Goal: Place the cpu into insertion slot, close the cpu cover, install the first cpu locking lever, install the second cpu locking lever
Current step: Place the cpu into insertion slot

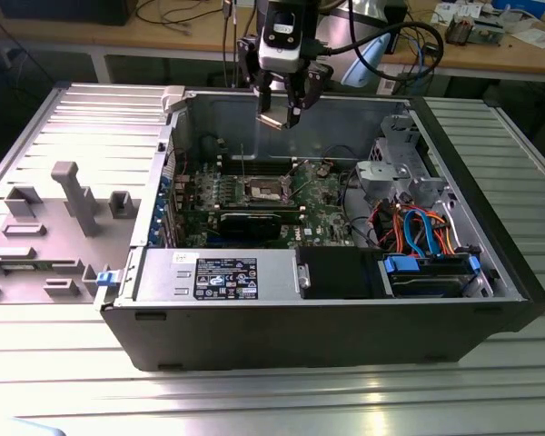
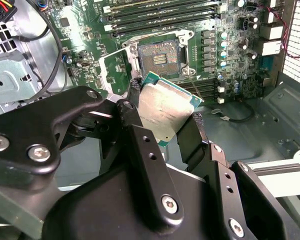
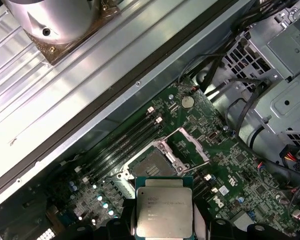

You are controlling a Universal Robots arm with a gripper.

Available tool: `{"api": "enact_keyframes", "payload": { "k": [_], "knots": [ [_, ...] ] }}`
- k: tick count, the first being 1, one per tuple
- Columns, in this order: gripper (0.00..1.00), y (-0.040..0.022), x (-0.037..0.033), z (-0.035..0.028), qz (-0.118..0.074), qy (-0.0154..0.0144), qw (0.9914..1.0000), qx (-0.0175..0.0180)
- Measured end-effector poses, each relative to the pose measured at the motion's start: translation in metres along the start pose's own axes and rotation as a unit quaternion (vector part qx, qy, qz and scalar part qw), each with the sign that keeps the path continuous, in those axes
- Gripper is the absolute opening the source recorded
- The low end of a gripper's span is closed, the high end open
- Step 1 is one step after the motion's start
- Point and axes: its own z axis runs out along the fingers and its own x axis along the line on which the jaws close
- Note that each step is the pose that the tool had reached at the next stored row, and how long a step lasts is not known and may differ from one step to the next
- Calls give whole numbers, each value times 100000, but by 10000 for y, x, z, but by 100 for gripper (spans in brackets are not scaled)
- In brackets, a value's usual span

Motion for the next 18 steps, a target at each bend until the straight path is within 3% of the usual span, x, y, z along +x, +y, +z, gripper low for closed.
{"api": "enact_keyframes", "payload": {
  "k": [9, 18],
  "knots": [
    [55, -2, 2, 6, 4327, -108, 99906, -80],
    [55, -22, 27, 6, 4519, -111, 99898, -83]
  ]
}}
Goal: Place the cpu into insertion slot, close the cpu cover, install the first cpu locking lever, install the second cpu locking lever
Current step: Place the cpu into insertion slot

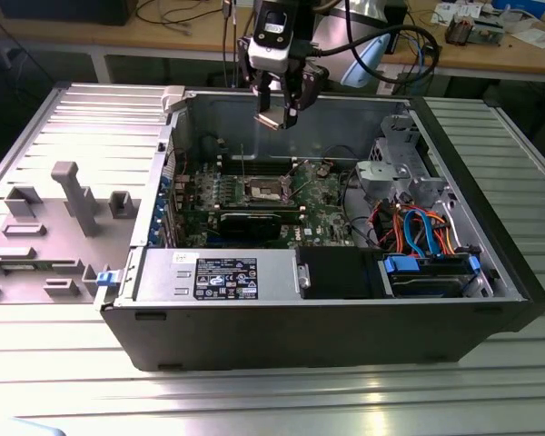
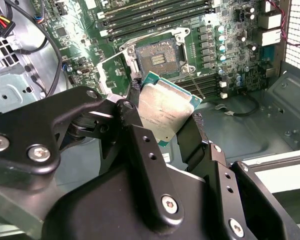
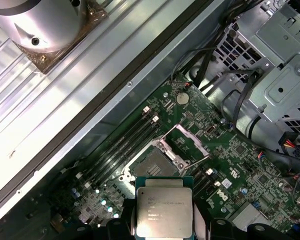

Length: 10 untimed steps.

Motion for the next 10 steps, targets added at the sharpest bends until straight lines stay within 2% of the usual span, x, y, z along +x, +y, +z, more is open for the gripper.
{"api": "enact_keyframes", "payload": {
  "k": [5, 7, 10],
  "knots": [
    [55, 0, 0, 0, 24, -1, 100000, -2],
    [55, 0, 1, 0, 899, -23, 99996, -16],
    [55, -1, 0, 5, 3767, -97, 99929, -64]
  ]
}}
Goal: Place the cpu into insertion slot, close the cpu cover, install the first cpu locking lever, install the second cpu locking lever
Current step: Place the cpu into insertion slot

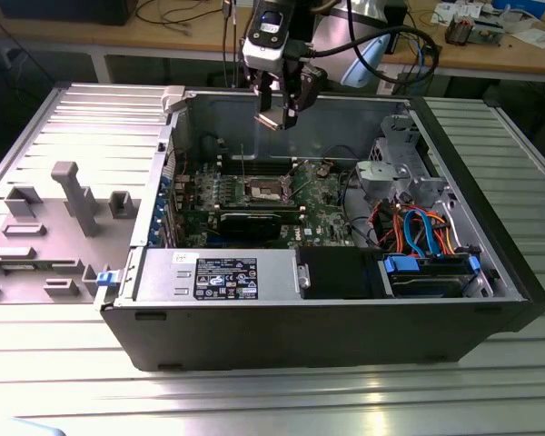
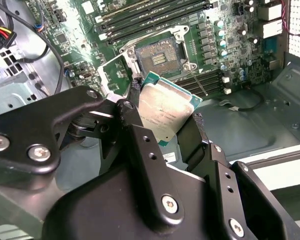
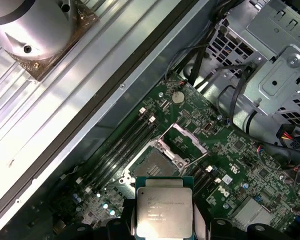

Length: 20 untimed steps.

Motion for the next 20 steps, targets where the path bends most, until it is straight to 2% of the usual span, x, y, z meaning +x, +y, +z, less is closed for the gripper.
{"api": "enact_keyframes", "payload": {
  "k": [3, 16, 20],
  "knots": [
    [55, -2, 2, 1, 1494, -39, 99989, -28],
    [55, -2, 2, 1, 1521, -38, 99988, -31],
    [55, -3, 3, 3, 2307, -60, 99973, -43]
  ]
}}
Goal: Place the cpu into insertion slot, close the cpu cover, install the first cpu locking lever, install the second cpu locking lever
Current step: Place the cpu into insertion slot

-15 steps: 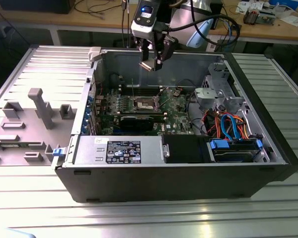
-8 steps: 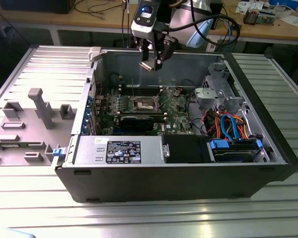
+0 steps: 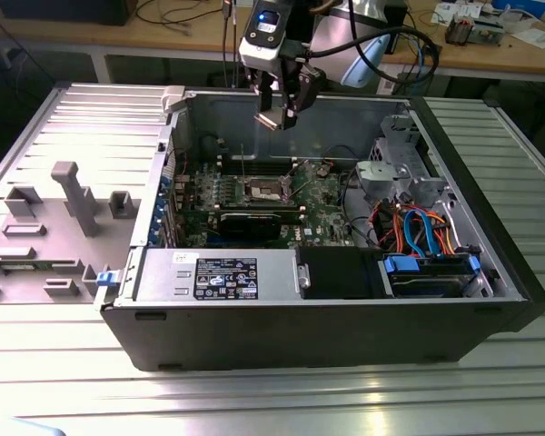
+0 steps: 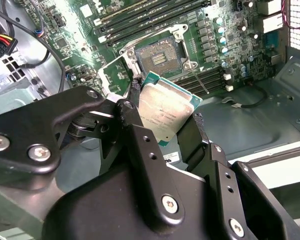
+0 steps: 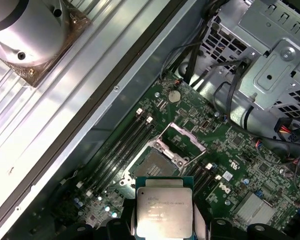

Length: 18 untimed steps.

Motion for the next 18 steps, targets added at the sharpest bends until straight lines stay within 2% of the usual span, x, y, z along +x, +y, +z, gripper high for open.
{"api": "enact_keyframes", "payload": {
  "k": [5, 14, 18],
  "knots": [
    [55, -8, 6, 6, 2520, -58, 99968, -54],
    [55, -16, 12, 6, 2561, -61, 99967, -50],
    [55, -16, 12, 6, 3306, -81, 99945, -58]
  ]
}}
